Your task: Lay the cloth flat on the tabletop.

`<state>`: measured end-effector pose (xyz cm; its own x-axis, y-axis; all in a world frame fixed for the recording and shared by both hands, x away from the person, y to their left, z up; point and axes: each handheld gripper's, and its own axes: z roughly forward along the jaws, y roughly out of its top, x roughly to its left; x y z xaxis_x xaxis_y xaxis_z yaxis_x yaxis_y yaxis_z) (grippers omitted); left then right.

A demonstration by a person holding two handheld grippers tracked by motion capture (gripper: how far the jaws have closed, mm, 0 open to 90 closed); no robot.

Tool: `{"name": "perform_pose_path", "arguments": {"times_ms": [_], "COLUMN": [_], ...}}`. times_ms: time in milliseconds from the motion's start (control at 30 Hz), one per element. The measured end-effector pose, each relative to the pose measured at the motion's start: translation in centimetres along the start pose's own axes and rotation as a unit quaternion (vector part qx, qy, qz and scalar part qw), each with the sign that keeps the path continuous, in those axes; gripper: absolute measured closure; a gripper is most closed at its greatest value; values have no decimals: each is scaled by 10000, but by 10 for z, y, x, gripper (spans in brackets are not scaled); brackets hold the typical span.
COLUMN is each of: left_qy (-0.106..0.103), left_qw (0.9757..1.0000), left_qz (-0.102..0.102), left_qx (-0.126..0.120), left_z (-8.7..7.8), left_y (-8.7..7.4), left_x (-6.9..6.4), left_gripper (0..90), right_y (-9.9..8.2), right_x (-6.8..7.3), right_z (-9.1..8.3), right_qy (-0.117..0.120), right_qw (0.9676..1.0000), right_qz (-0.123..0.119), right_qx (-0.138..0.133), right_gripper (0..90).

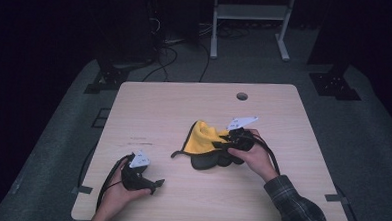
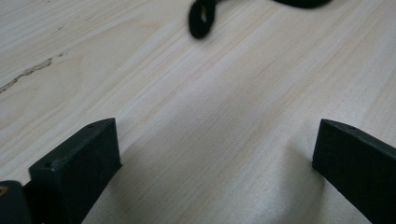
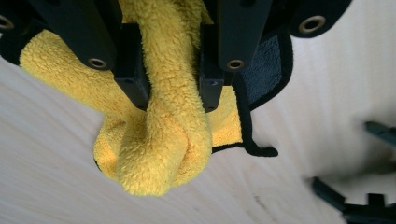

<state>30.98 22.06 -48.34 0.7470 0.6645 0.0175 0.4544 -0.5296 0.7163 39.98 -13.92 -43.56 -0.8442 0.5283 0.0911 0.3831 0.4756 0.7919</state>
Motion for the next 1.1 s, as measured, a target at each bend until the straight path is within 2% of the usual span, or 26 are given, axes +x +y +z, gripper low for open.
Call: {"name": "perform_pose_path", "arguments": {"times_ms": [233, 367, 467, 567, 667, 733, 833, 1000, 1100], "left_qy": [-106, -198, -274, -274, -318, -258, -220, -68, 54], "left_qw": [9999, 9996, 9986, 9981, 9978, 9975, 9970, 9969, 9962], "left_qz": [23, 28, 121, 226, 342, 499, 630, 716, 778], "left_qx": [-49, -216, -426, -507, -480, -429, -380, -324, -387], "left_z": [-1, -4, -7, -5, 1, 7, 14, 23, 25], "left_y": [1, 5, 13, 20, 28, 34, 40, 49, 53], "left_x": [-1, -5, -9, -14, -21, -26, -31, -35, -37], "left_gripper": [52, 104, 118, 126, 132, 137, 156, 167, 198], "right_y": [-2, 1, 5, 9, 12, 14, 16, 20, 22], "right_x": [22, 29, 32, 35, 38, 40, 42, 44, 45], "right_z": [-6, -9, -13, -15, -16, -17, -18, -22, -25], "right_qy": [245, 367, 435, 499, 534, 558, 585, 628, 655], "right_qw": [9995, 9991, 9987, 9981, 9978, 9976, 9972, 9966, 9962], "right_qz": [-186, -211, -210, -226, -248, -256, -279, -271, -259], "right_qx": [2, -96, -184, -272, -304, -329, -378, -465, -514], "right_gripper": [682, 687, 687, 688, 688, 689, 690, 691, 692]}}
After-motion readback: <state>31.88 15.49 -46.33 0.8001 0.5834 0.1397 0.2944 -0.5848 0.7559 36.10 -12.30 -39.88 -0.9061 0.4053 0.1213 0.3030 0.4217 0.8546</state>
